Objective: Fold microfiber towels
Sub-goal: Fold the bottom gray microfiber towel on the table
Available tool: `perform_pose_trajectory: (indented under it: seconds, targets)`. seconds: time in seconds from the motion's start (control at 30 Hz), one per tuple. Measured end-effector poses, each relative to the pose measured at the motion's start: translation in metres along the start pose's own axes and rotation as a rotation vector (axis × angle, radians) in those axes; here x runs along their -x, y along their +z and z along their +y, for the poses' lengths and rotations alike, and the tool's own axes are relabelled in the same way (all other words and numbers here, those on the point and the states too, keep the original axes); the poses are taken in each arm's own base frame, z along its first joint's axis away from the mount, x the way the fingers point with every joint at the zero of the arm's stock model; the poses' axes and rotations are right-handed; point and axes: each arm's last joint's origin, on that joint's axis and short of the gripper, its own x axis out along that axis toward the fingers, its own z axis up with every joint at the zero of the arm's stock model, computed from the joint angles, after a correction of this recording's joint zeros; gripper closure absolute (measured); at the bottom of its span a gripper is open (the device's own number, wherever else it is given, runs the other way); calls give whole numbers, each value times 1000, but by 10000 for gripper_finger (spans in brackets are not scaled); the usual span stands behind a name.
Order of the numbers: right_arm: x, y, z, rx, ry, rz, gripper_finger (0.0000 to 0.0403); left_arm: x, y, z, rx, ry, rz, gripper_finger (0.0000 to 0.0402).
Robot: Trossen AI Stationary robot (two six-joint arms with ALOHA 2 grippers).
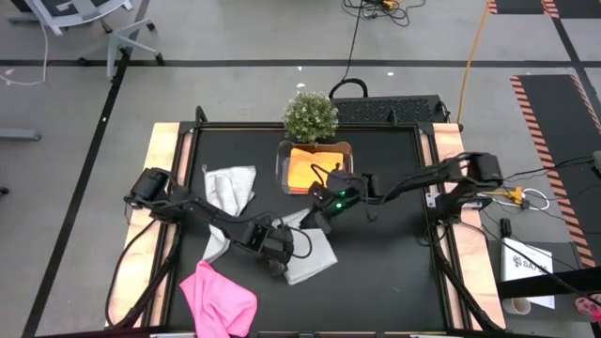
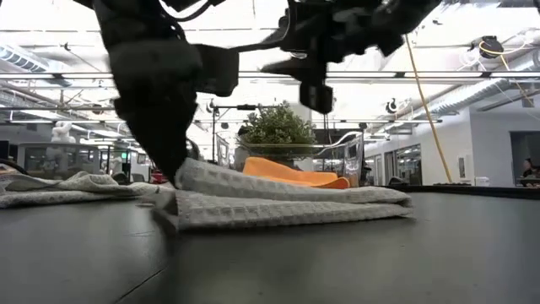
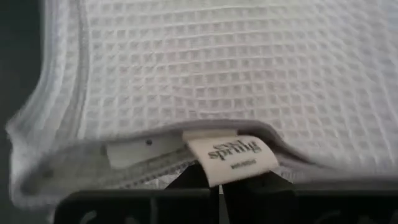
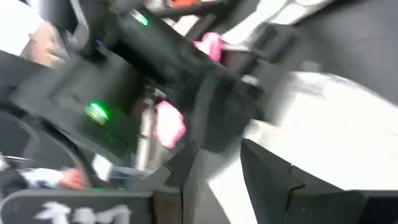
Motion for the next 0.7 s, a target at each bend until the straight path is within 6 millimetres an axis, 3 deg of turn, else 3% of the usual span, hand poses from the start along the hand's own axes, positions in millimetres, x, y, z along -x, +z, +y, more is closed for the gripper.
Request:
perform_pose_trajectory:
  seconds: [0.17,0.33,0.5,0.7]
  targets:
    - [20,-6,13,67,-89,21,293,1,-8,-10,-54,-144,118,394]
    - [20,-27,13,100,-199,143,293,3,-14,-16,-50,-147,124,394]
    - [6,-48,14,165,-217,228,293,2,-12,-16,-27,-127,88,394]
    - [-22,-81,-6,169,-219,271,293,2,-11,-16,-21,-116,67,394]
